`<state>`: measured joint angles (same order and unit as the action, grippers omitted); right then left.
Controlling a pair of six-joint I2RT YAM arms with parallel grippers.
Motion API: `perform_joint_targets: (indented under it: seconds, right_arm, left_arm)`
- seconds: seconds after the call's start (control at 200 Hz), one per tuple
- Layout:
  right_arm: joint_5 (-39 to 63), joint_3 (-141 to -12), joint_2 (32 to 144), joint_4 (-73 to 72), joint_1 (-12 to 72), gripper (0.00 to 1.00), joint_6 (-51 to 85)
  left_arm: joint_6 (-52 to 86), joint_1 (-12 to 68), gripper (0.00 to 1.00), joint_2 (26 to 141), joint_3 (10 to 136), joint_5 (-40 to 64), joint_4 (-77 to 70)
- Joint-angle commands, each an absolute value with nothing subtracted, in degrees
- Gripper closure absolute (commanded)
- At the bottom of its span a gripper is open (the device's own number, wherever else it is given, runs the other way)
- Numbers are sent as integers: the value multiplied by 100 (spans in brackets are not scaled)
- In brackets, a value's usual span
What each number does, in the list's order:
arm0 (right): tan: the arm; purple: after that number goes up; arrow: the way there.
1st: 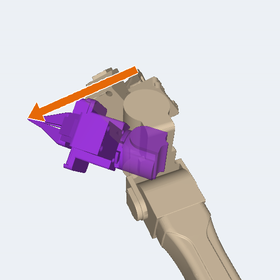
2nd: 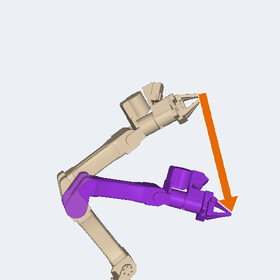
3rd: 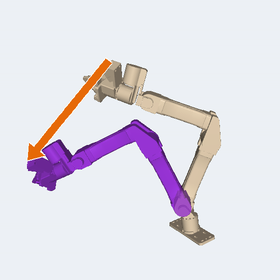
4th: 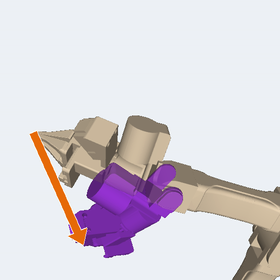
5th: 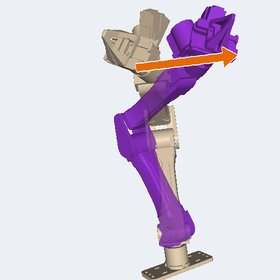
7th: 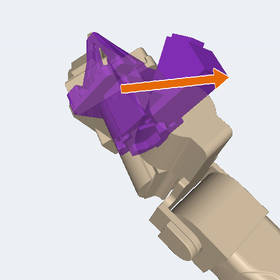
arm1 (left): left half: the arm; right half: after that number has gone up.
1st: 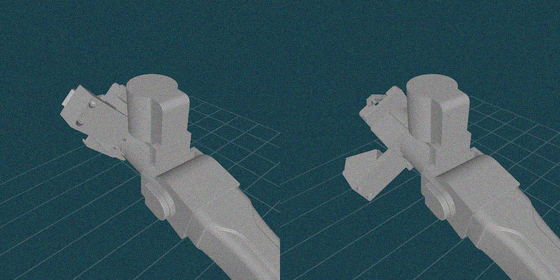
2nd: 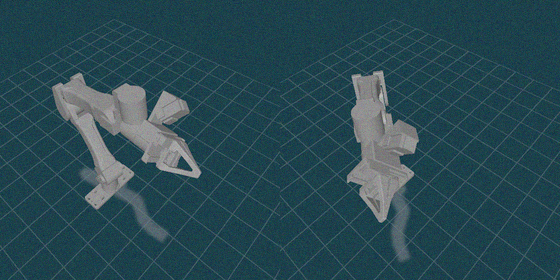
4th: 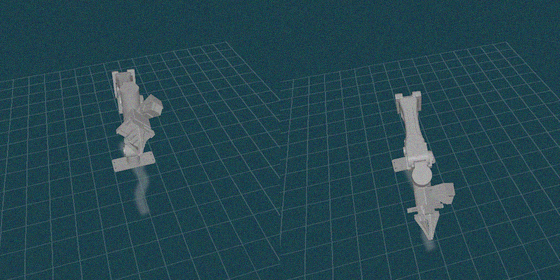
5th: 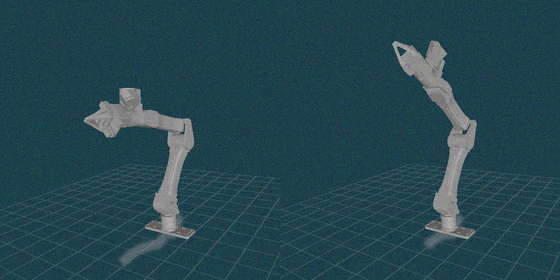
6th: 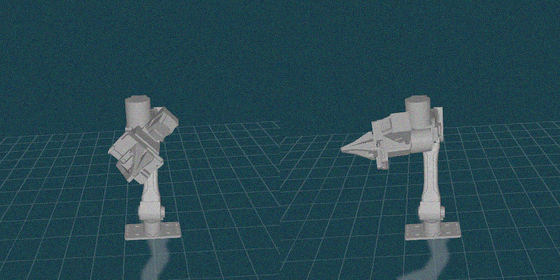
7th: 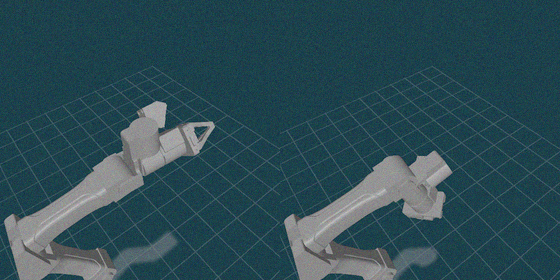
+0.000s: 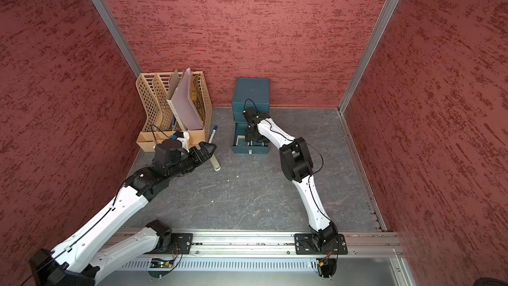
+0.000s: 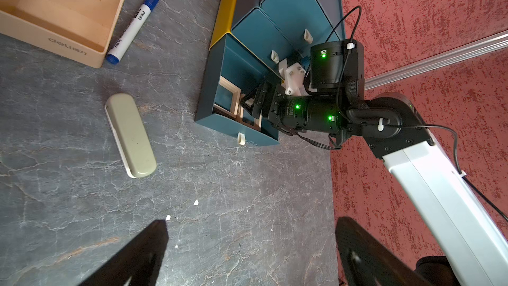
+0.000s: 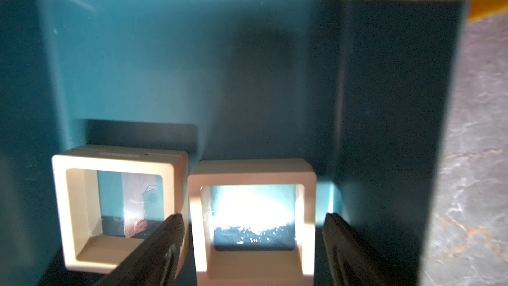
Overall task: Place the brooch boxes into the drawer by color
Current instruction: Place the brooch box in the drawer, then close the drawer in the storage box.
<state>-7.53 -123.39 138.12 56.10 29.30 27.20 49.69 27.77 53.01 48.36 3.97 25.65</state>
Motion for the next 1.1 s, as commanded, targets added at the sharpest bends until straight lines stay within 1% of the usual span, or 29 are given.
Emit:
perform_joint_targets:
  seconds: [0.0, 0.165, 0.26, 0.361, 0.456, 0.606, 0.681, 0.852, 1.092]
  right_arm:
    - [-732, -12494, 13333, 5574, 2921, 15, 2785]
    - [-567, -12489, 12961, 5400, 2944, 17, 2807]
    - [-427, -12367, 12610, 5232, 2968, 22, 2875]
    - [-281, -11936, 12070, 4903, 2971, 27, 3009]
    - [-101, -11266, 11463, 4503, 2978, 31, 3238]
    - [375, -9827, 10474, 3572, 2973, 40, 3793]
    - [614, -9230, 10064, 3195, 2969, 42, 4069]
    - [1075, -7927, 9308, 2447, 2966, 43, 4646]
    - [1488, -6631, 8616, 1663, 2968, 43, 5293]
  left_arm:
    - [4930, 2795, 0, 5327, 5009, 392, 2402]
    - [4843, 2637, 0, 5662, 5162, 620, 2259]
    - [4814, 2401, 0, 5968, 5299, 889, 1969]
    - [4753, 2125, 0, 6419, 5586, 1204, 1677]
    - [4588, 1960, 0, 6942, 5988, 1420, 1472]
    - [4507, 1746, 1, 7754, 6465, 1726, 970]
    - [4471, 1673, 1, 8094, 6715, 1821, 744]
    - [4264, 1529, 0, 8971, 7536, 2084, 575]
    - [4021, 1438, 0, 10185, 8714, 2312, 645]
